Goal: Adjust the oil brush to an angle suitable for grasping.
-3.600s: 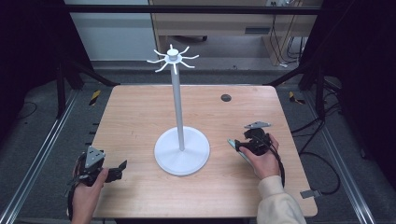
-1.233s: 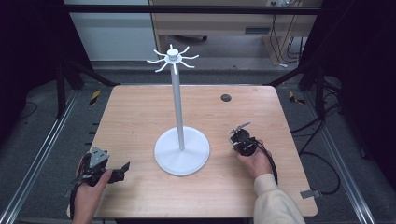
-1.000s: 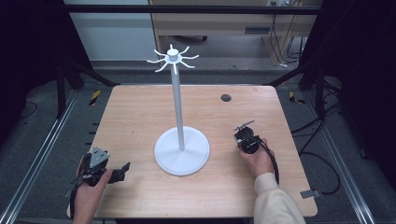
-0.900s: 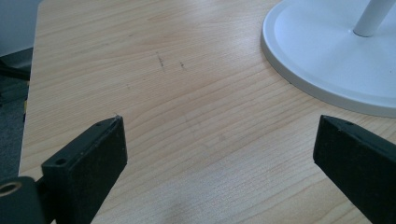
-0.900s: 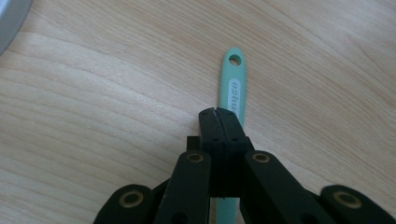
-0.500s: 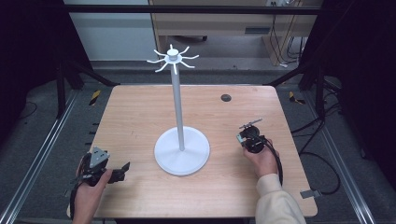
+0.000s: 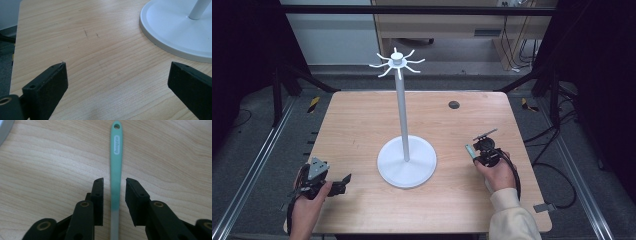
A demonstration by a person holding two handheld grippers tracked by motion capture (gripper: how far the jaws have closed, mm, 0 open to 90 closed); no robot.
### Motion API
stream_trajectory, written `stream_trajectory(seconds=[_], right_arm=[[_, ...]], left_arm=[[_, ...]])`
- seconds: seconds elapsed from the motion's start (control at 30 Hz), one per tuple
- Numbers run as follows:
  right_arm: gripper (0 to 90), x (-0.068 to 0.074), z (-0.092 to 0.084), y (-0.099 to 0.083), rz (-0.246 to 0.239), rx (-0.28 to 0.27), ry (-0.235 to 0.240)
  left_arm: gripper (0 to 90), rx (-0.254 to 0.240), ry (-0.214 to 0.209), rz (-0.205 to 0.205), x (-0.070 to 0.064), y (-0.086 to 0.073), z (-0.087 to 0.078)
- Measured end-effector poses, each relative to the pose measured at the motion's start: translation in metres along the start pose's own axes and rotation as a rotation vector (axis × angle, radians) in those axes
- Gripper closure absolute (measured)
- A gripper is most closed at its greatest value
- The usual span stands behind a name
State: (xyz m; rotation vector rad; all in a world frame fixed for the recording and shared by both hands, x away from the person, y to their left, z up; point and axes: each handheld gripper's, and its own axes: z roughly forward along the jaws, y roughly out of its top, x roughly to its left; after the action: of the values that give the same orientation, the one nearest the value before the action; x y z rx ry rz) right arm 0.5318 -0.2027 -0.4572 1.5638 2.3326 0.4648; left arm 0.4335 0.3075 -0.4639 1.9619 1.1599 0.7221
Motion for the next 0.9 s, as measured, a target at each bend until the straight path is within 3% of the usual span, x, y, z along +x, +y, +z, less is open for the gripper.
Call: stream_trajectory(seconds=[0.33, 0.9], right_arm=[[66.2, -0.0036, 0.0029, -0.0037, -0.003, 0.075, 0.007], [73.4, -0.0025, 0.0067, -0.0057, -0.022, 0.134, 0.02]], left_arm=[[2.4, 0.005, -0.004, 0.004, -0.0007, 0.0001, 0.0003], [2.4, 0.006, -0.006, 0.007, -0.0014, 0.0002, 0.0006]])
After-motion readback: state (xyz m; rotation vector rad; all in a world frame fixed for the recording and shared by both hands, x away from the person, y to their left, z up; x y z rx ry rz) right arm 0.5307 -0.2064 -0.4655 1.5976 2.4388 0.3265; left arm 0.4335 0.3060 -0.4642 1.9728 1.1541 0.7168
